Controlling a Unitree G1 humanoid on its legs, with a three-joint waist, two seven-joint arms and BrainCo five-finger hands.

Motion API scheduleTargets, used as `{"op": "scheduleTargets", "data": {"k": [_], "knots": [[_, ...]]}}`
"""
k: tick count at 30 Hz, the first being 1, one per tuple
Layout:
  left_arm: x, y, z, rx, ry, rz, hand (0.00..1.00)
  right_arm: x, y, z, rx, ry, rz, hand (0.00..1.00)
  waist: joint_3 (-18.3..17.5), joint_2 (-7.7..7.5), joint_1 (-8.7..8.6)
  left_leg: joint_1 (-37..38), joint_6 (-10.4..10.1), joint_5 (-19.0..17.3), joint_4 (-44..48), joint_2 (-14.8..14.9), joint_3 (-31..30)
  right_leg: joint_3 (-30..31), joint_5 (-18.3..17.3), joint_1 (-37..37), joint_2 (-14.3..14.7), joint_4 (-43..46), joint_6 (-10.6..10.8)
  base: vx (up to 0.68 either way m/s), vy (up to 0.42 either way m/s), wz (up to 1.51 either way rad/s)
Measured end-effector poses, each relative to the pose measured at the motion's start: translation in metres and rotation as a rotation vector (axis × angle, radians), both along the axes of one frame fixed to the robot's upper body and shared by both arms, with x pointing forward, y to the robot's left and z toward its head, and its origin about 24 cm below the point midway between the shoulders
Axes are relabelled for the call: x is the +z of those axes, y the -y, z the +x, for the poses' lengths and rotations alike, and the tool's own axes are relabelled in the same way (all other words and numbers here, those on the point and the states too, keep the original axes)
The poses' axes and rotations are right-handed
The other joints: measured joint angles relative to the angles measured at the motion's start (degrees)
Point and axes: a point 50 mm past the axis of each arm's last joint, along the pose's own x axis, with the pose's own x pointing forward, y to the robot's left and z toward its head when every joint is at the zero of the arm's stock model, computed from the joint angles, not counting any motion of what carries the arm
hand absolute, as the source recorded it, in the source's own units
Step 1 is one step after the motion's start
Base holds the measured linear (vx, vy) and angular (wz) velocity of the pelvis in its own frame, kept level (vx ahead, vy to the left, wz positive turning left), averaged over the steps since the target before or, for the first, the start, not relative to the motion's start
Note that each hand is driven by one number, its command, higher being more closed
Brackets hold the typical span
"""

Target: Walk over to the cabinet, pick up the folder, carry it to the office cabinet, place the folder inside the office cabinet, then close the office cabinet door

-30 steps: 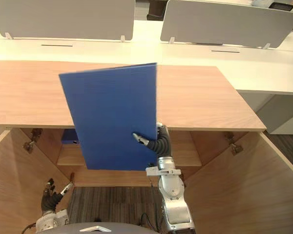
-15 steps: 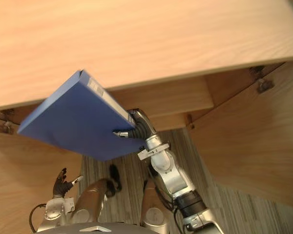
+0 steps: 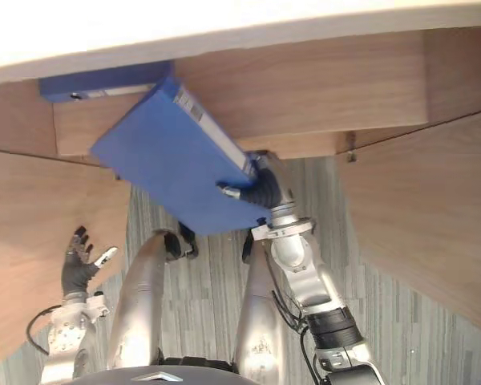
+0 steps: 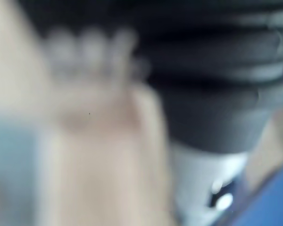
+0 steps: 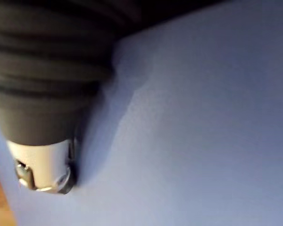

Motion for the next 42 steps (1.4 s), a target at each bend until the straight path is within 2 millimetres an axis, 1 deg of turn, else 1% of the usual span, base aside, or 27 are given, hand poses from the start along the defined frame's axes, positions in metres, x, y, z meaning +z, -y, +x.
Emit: {"op": "scheduleTargets", "data": {"k": [1,2,4,7,8,10,13,15,16,17,19,21,23,24,27,30,34,36,38,40,42], "knots": [[0.008,0.000,0.002,-0.004,0.043,-0.009,0.00,0.005,0.007,-0.001,0.000,0.008,0.093,1.00,0.20,-0.07,0.54,-1.54,-0.08,-0.39,1.37,-0.01,-0.25,-0.31,-1.06,-1.39,-0.42,1.86,0.00,0.03,-0.078,0.32],[0.012,0.000,0.002,-0.009,0.059,-0.015,0.00,0.007,0.011,-0.001,0.005,0.009,0.152,1.00,0.24,-0.04,0.90,-2.20,-0.13,-0.56,1.84,-0.04,-0.43,-0.48,-1.52,-1.97,-0.59,2.57,-0.15,0.03,-0.098,0.27],[0.022,0.001,0.003,-0.016,0.106,-0.023,0.00,0.020,0.018,-0.002,0.031,0.056,0.330,1.00,0.43,-0.08,1.80,-4.24,-0.60,-0.94,3.23,-0.06,-1.12,-0.97,-2.70,-3.83,-0.93,4.56,-0.43,0.02,-0.099,0.18],[0.037,0.002,0.005,-0.028,0.183,-0.045,0.00,0.036,0.037,-0.001,0.073,0.135,0.605,1.00,1.00,0.07,2.48,-6.43,-1.16,-1.29,4.73,-0.02,-1.81,-1.31,-3.95,-5.87,-1.11,6.82,-0.81,-0.01,-0.121,0.13],[0.039,0.003,0.005,-0.030,0.194,-0.046,0.00,0.039,0.041,-0.001,0.076,0.151,0.647,1.00,1.16,0.17,2.49,-6.67,-1.21,-1.32,4.89,-0.02,-1.94,-1.38,-4.06,-6.07,-1.11,7.01,-0.84,-0.03,-0.116,0.07],[0.049,0.003,0.004,-0.039,0.247,-0.072,0.00,0.048,0.055,-0.003,0.092,0.218,0.784,1.00,1.17,0.18,2.61,-8.15,-1.29,-1.34,5.29,0.04,-2.50,-1.82,-4.29,-7.34,-1.08,7.57,-1.13,-0.04,-0.097,0.06],[0.057,0.005,0.004,-0.060,0.287,-0.069,0.00,0.054,0.070,-0.006,0.113,0.277,0.922,1.00,1.21,0.28,2.77,-9.57,-1.55,-1.23,5.67,0.07,-3.43,-2.64,-4.53,-8.22,-1.08,7.99,-1.26,-0.04,-0.085,0.09],[0.061,0.006,0.003,-0.065,0.312,-0.088,0.00,0.061,0.076,-0.006,0.144,0.324,0.994,1.00,1.21,0.28,3.16,-10.15,-1.78,-1.05,5.47,0.03,-3.56,-2.73,-4.54,-8.77,-1.08,8.02,-1.28,-0.03,-0.067,0.04],[0.063,0.006,0.003,-0.068,0.322,-0.095,0.00,0.064,0.077,-0.006,0.159,0.340,1.014,1.00,1.21,0.28,3.33,-10.38,-1.89,-0.96,5.42,0.01,-3.56,-2.72,-4.54,-9.02,-1.08,8.06,-1.29,-0.04,-0.070,0.05],[0.070,0.008,0.003,-0.082,0.355,-0.098,0.00,0.072,0.078,-0.005,0.205,0.372,1.059,1.00,1.19,0.31,3.52,-11.10,-2.01,-0.77,5.41,-0.02,-3.81,-2.87,-4.54,-9.68,-1.07,8.16,-1.29,-0.04,-0.068,0.06],[0.075,0.016,0.011,-0.119,0.394,-0.129,0.00,0.078,0.073,0.002,0.270,0.379,1.110,1.00,1.19,0.31,3.46,-11.44,-2.13,-0.64,5.40,0.02,-4.03,-3.09,-4.53,-9.95,-1.01,8.15,-1.31,-0.04,-0.065,0.04],[0.081,0.033,0.035,-0.169,0.409,-0.164,0.00,0.088,0.059,0.018,0.354,0.351,1.178,1.00,1.18,0.33,3.10,-11.43,-2.20,-0.47,5.40,0.05,-4.11,-3.15,-4.53,-9.93,-0.99,8.28,-1.31,-0.04,-0.066,0.01],[0.083,0.038,0.043,-0.181,0.406,-0.174,0.00,0.094,0.053,0.028,0.387,0.335,1.212,1.00,1.18,0.33,2.77,-11.44,-2.26,-0.43,5.47,0.15,-4.11,-3.15,-4.51,-9.95,-0.93,8.28,-1.34,-0.04,-0.050,-0.02],[0.083,0.036,0.043,-0.171,0.407,-0.178,0.00,0.099,0.055,0.035,0.388,0.336,1.256,1.00,1.18,0.33,2.71,-11.47,-2.26,-0.44,5.57,0.35,-4.14,-3.19,-4.49,-9.96,-0.76,8.25,-1.36,-0.04,-0.051,-0.06],[0.083,0.030,0.043,-0.134,0.409,-0.194,0.00,0.103,0.061,0.044,0.387,0.336,1.366,1.00,1.17,0.34,3.11,-12.05,-2.27,-0.44,6.37,1.36,-4.31,-3.72,-4.34,-10.00,-0.03,8.17,-1.63,-0.05,-0.048,-0.08],[0.082,0.031,0.044,-0.136,0.405,-0.208,0.00,0.107,0.068,0.053,0.413,0.329,1.470,1.00,1.16,0.34,3.15,-12.72,-2.31,-0.41,6.62,1.70,-4.53,-4.14,-4.12,-10.57,0.08,8.35,-1.98,-0.06,-0.038,-0.04],[0.084,0.033,0.048,-0.142,0.407,-0.238,0.00,0.119,0.065,0.068,0.480,0.295,1.599,1.00,1.15,0.34,3.16,-14.20,-2.54,-0.08,7.37,2.44,-4.89,-4.34,-3.75,-11.91,0.74,8.88,-2.55,-0.08,-0.049,-0.07],[0.083,0.036,0.050,-0.149,0.402,-0.243,0.00,0.121,0.067,0.070,0.498,0.291,1.641,1.00,1.15,0.35,3.31,-14.37,-2.77,0.14,7.32,2.57,-5.30,-4.72,-3.66,-11.90,0.88,8.84,-2.72,-0.07,-0.054,0.02],[0.083,0.037,0.050,-0.152,0.402,-0.244,0.00,0.128,0.068,0.070,0.514,0.298,1.662,1.00,1.10,0.41,3.17,-15.06,-2.99,0.63,7.18,2.58,-6.10,-5.55,-3.50,-12.01,0.89,8.63,-3.02,-0.06,-0.053,0.08],[0.081,0.039,0.053,-0.158,0.389,-0.244,0.00,0.142,0.078,0.072,0.509,0.321,1.656,1.00,1.05,0.34,3.45,-15.91,-3.12,1.45,6.69,2.52,-6.36,-5.91,-3.18,-12.86,0.86,8.59,-3.52,-0.06,-0.051,0.08],[0.079,0.038,0.054,-0.157,0.378,-0.244,0.00,0.151,0.082,0.077,0.508,0.317,1.672,1.00,1.05,0.34,3.49,-16.23,-3.20,2.00,6.34,2.46,-6.39,-6.00,-2.92,-13.32,0.83,8.58,-3.77,-0.07,-0.048,0.03]]}}
